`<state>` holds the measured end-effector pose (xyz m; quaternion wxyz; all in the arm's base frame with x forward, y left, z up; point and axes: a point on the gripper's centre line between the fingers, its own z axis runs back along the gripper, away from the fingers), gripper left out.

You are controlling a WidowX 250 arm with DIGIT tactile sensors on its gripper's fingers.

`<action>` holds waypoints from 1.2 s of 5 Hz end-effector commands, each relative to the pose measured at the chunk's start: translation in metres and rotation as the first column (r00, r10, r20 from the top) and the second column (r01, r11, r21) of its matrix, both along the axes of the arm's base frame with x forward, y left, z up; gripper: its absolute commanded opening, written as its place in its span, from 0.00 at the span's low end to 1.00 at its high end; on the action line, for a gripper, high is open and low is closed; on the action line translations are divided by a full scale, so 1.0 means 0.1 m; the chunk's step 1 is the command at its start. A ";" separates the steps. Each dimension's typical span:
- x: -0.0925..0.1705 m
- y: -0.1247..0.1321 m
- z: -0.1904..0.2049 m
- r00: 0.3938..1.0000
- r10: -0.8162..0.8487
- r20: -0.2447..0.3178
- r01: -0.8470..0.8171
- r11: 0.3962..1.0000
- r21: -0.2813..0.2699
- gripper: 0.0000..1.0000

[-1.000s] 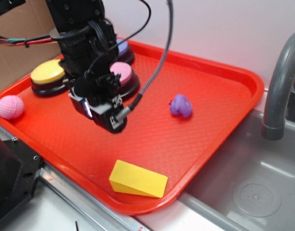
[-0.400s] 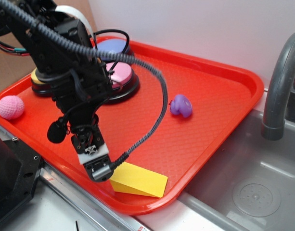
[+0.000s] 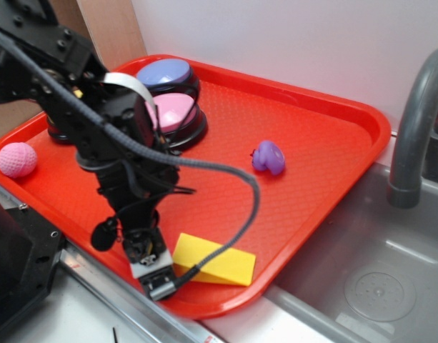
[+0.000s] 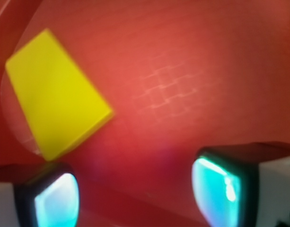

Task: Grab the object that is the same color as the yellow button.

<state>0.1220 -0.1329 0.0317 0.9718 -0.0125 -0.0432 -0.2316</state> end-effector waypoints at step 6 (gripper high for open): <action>0.32 -0.50 0.25 0.998 0.056 0.003 -0.054 0.979 -0.195 1.00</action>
